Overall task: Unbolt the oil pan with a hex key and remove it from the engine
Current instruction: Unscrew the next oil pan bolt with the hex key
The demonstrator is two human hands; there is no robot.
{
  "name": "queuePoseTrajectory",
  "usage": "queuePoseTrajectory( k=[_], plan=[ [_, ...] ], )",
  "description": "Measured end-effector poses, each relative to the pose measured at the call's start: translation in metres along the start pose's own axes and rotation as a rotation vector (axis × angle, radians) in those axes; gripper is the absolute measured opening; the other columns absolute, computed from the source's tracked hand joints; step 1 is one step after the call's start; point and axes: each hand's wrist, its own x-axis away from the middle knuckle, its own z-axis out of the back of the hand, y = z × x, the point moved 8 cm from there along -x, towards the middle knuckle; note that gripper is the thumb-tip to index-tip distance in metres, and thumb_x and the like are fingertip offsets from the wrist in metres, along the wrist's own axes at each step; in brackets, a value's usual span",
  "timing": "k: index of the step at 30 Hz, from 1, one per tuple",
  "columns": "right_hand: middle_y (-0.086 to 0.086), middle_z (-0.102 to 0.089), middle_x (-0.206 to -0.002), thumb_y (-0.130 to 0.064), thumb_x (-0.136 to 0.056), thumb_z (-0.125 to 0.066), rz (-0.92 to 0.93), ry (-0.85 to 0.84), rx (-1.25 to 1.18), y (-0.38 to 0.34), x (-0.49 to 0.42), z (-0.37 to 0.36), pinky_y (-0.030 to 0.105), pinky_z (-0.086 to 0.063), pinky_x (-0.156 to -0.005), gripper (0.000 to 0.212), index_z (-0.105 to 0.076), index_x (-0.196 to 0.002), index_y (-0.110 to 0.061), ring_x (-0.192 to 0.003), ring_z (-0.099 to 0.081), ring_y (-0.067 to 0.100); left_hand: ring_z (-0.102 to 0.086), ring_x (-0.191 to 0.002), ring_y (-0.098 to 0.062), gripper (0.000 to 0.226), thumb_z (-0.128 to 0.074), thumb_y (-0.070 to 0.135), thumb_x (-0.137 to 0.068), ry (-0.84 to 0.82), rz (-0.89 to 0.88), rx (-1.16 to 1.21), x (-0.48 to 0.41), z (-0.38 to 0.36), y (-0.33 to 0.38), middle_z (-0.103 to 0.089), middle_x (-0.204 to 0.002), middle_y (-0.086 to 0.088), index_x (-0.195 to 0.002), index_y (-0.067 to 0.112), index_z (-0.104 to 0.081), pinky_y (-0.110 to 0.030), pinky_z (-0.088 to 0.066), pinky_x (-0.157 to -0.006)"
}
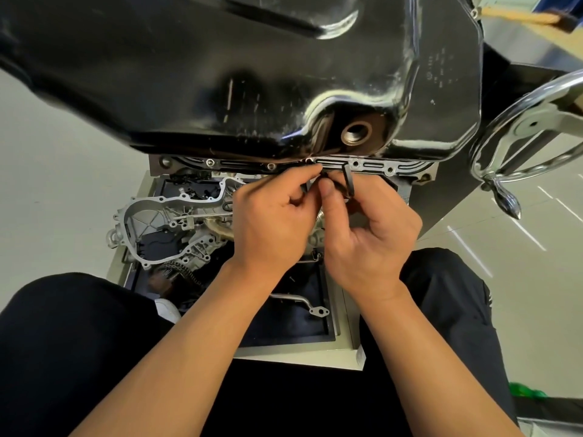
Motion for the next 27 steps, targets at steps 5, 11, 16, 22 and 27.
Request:
queuePoseTrajectory(
  k=[5,11,16,22,27],
  plan=[
    [0.015,-0.069,-0.090,0.010,-0.090,-0.062,0.042,-0.090,-0.021,-0.003,0.000,-0.010,0.022,-0.047,-0.083,0.017,-0.071,-0.105,0.009,-0.084,-0.062,0.018,-0.057,-0.066,0.002,0.026,-0.061,0.006,-0.089,-0.113,-0.036,0.039,-0.002,-0.004,0.000,-0.061,-0.079,0.016,-0.112,0.007,-0.073,-0.013,-0.047,-0.068],
    [0.003,-0.064,-0.089,0.002,-0.086,-0.074,0.027,-0.065,-0.058,0.001,-0.003,-0.005,0.018,-0.043,-0.078,0.018,-0.071,-0.103,0.007,-0.079,-0.055,0.010,-0.073,-0.096,-0.018,0.019,-0.067,-0.003,-0.088,-0.072,-0.130,0.015,-0.010,0.004,-0.003,-0.076,-0.101,-0.008,-0.104,0.002,-0.076,-0.036,-0.060,-0.079],
    [0.005,-0.066,-0.075,0.006,-0.077,-0.083,-0.025,0.013,-0.115,0.010,-0.004,-0.004,0.021,-0.044,-0.068,0.011,-0.074,-0.083,0.003,-0.067,-0.057,0.015,-0.073,-0.074,-0.022,0.013,-0.074,-0.005,-0.078,-0.008,-0.096,0.012,-0.008,0.004,-0.007,-0.076,-0.082,-0.009,-0.090,-0.001,-0.078,-0.037,-0.059,-0.063],
    [0.013,-0.067,-0.081,0.014,-0.076,-0.079,0.018,0.026,-0.106,0.008,-0.001,-0.006,0.019,-0.047,-0.073,0.015,-0.074,-0.088,0.007,-0.074,-0.059,0.013,-0.069,-0.066,-0.015,0.011,-0.072,-0.001,-0.081,0.002,-0.096,0.020,-0.006,0.005,-0.011,-0.074,-0.076,-0.005,-0.090,-0.001,-0.077,-0.034,-0.057,-0.059],
    [0.014,-0.065,-0.089,0.015,-0.083,-0.069,0.056,-0.032,-0.064,0.006,0.001,-0.010,0.020,-0.047,-0.083,0.018,-0.071,-0.100,0.011,-0.087,-0.059,0.014,-0.059,-0.074,0.001,0.022,-0.066,-0.003,-0.088,-0.072,-0.174,0.009,-0.004,-0.002,-0.006,-0.072,-0.086,0.000,-0.108,0.001,-0.074,-0.009,-0.046,-0.076]
  ],
)
